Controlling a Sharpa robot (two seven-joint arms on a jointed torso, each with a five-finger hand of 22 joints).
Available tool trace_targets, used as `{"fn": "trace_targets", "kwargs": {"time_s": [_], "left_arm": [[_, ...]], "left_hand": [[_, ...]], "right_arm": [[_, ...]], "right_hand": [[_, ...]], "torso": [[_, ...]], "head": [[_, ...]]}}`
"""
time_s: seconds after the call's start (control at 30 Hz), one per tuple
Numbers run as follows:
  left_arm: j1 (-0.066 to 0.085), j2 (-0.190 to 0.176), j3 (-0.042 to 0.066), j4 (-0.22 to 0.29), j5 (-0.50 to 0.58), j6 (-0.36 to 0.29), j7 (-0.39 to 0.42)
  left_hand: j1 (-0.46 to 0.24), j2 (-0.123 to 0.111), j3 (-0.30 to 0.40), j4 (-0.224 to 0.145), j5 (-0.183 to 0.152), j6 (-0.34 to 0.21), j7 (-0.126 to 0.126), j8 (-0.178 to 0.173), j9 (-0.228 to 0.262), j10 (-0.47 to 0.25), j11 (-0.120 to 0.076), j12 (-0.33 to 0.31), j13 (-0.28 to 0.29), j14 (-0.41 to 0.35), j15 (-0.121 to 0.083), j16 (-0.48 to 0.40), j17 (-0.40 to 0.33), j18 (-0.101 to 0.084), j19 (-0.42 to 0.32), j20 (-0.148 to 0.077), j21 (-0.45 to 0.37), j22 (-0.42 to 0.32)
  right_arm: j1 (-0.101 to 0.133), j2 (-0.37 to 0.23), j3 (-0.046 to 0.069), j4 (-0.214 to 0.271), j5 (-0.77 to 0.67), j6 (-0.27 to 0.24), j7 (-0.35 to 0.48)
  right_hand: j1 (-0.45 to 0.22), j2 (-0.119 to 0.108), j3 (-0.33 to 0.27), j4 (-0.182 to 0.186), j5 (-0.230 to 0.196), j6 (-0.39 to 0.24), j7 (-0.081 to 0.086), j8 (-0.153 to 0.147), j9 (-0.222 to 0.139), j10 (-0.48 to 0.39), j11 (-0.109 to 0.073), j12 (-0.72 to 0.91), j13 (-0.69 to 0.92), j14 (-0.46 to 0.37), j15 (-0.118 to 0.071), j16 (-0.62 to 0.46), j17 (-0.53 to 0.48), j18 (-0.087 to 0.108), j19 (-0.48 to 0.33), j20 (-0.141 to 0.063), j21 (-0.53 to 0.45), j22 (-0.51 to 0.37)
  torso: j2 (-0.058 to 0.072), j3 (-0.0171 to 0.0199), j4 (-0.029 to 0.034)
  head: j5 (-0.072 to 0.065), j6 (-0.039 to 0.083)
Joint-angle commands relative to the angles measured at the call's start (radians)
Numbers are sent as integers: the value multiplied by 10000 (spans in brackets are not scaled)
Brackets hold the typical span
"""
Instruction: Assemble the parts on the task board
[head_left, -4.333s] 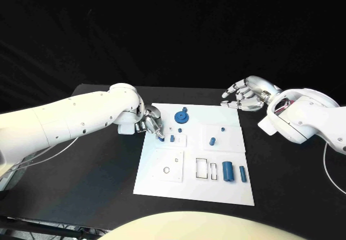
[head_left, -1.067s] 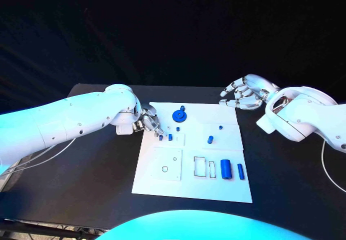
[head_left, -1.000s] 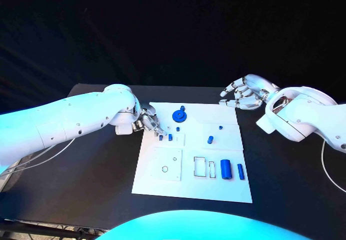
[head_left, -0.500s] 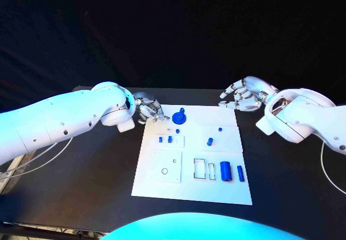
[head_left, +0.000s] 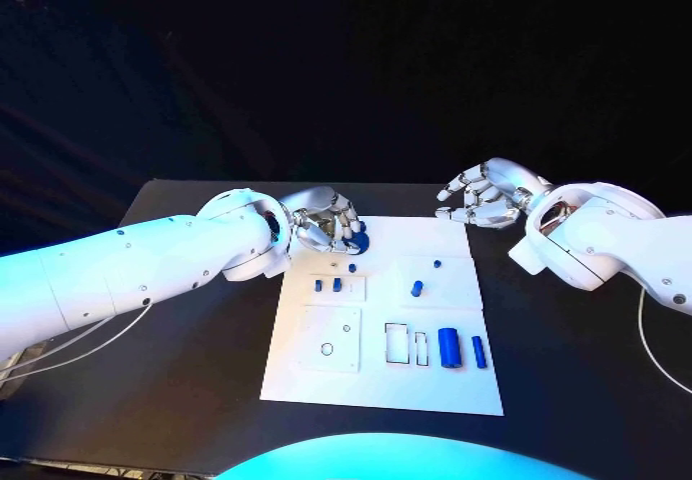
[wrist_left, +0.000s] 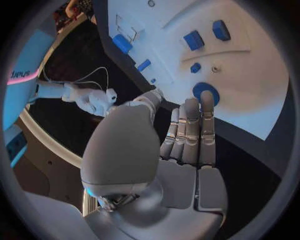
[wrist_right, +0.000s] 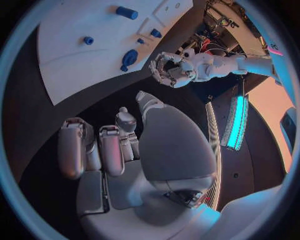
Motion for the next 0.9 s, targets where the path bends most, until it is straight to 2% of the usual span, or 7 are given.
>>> {"fn": "trace_targets", "kwargs": {"time_s": [0.03,0.17,0.4,0.67,0.77,0.9], "left_arm": [[-76,148,-25,-98,-2182,-237,600],[-156,381,-107,-332,-2963,150,423],[-194,559,-200,-532,-3669,728,174],[-233,700,-223,-623,-3961,830,134],[-239,788,-225,-752,-4009,823,96],[-243,881,-228,-939,-4035,727,64]], "left_hand": [[198,7,-66,-30,25,145,163,-52,-181,35,-39,-110,-188,-57,-42,53,-77,132,89,5,-63,-29],[445,-13,-132,-22,38,373,146,-96,-521,-62,-16,-464,-618,-140,-27,71,-249,125,100,5,-143,-60],[510,14,-430,63,39,672,97,-248,-989,86,-34,-781,-1100,54,-43,432,-408,129,258,-4,-22,38],[728,87,-510,45,53,890,86,-399,-1362,394,-58,-893,-1410,225,-68,1003,-456,129,376,-32,321,303],[784,104,-457,59,59,1039,71,-441,-1509,537,-73,-935,-1535,503,-83,1470,-137,130,412,-49,525,460],[901,148,-289,43,72,1192,46,-473,-1628,651,-78,-987,-1644,550,-102,1661,-110,129,400,-63,673,584]], "right_arm": [[-6,-6,1,18,-50,-48,187],[-6,-7,1,26,-49,-79,214],[-6,-26,1,32,-47,-190,263],[-6,-19,1,32,-27,-287,337],[-6,-9,1,33,-24,-320,362],[-6,0,1,36,-23,-340,374]], "right_hand": [[-45,-16,42,-10,54,-19,0,36,-10,-14,-11,-14,6,604,-69,-28,995,193,7,-81,-28,1743],[-57,-27,56,-7,55,-25,0,40,-14,-61,-12,-82,-71,586,-71,-69,935,219,-48,-83,-155,1694],[-147,-123,235,-6,53,-72,-13,103,-52,-928,-28,-1275,-1396,467,-92,-383,538,356,-346,-103,-903,1399],[-175,-173,333,-9,59,-85,-20,152,-65,-1206,-37,-1747,-1941,339,-103,-690,147,466,-584,-114,-1513,1154],[-173,-189,369,-14,64,-81,-25,174,-66,-1226,-42,-1820,-2034,316,-107,-754,80,487,-629,-118,-1642,1100],[-173,-190,376,-14,65,-78,-26,179,-66,-1218,-43,-1822,-2038,312,-108,-766,68,490,-636,-119,-1663,1091]], "torso": [[-3,1,-2],[-12,13,-5],[-6,12,-5],[-4,-7,1],[-10,-1,-11],[-23,14,-9]], "head": [[-8,18],[12,3],[-7,4],[-8,46],[24,35],[25,56]]}}
